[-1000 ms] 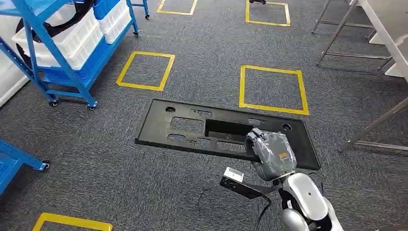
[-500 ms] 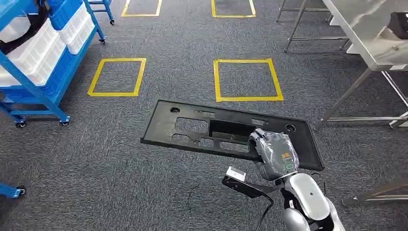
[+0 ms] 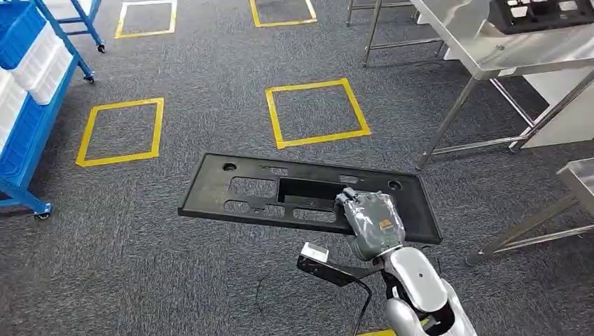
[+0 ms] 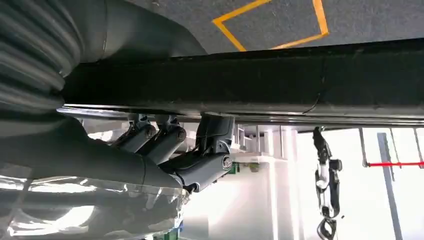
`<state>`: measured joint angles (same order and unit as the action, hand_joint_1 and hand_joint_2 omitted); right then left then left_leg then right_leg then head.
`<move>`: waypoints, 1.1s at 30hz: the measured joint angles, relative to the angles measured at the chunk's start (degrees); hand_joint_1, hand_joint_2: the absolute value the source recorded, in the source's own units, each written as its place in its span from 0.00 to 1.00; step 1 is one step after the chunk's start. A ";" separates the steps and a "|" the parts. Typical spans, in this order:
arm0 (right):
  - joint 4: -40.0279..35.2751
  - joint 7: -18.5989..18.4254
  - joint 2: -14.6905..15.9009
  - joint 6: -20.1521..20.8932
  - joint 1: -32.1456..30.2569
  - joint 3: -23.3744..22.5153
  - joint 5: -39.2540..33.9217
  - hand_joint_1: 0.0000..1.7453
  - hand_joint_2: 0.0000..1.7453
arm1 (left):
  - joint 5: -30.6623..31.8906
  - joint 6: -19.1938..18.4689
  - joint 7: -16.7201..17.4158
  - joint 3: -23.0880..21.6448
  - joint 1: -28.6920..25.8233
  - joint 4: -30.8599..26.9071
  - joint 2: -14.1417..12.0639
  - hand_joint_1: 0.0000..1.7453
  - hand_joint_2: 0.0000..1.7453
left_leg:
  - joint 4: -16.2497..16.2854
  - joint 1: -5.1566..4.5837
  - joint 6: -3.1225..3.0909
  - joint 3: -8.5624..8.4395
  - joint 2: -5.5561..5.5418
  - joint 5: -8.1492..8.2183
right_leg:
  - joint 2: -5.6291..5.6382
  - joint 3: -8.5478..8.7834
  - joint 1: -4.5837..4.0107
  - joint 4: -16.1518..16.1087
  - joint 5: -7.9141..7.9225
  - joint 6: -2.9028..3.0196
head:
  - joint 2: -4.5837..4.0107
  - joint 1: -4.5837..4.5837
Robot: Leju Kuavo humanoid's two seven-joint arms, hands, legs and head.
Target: Take the parts from the cabinet and place them on the table.
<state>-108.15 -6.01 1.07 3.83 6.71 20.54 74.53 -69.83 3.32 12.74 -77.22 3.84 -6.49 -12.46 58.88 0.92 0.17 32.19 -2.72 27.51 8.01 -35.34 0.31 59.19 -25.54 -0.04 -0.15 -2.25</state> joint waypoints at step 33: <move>-8.78 0.74 4.85 -1.75 -12.98 -7.63 -1.84 1.00 1.00 | 2.82 1.70 0.09 -1.64 -0.32 0.00 2.45 0.00 1.00 | 0.39 0.54 -1.14 -0.15 1.58 0.41 | -5.95 -0.90 0.09 3.66 -3.51 -1.19 | 0.00 0.02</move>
<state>-116.94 -5.27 5.92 2.08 -6.27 12.92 72.70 -67.01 5.03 12.83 -78.86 3.52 -6.49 -10.01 59.27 1.46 -0.98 32.04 -1.14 27.93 2.06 -36.23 0.40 62.85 -29.06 -1.24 -0.15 -2.23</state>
